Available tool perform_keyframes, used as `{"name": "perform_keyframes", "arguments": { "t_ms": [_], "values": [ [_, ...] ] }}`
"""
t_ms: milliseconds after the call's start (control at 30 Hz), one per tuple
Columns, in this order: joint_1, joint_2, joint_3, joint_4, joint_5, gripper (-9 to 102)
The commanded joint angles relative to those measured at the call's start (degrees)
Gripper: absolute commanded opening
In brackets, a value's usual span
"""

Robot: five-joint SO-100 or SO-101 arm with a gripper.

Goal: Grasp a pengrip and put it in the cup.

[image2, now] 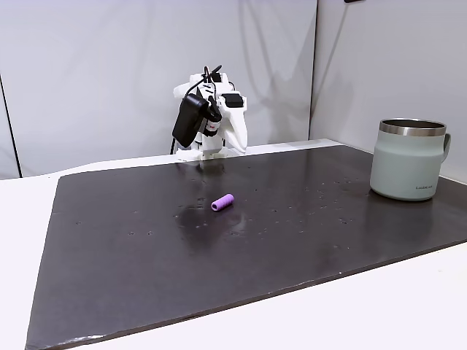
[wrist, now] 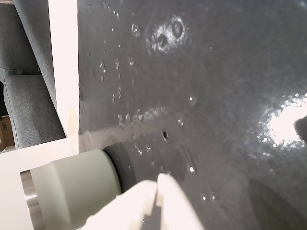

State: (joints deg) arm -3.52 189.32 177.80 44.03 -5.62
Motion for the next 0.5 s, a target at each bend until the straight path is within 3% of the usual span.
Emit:
{"name": "perform_keyframes", "arguments": {
  "t_ms": [0,467],
  "values": [
    [-1.32,0.7,-0.18,0.09,-2.02,0],
    [-0.97,0.7,-0.26,0.18,-1.76,0]
  ]
}}
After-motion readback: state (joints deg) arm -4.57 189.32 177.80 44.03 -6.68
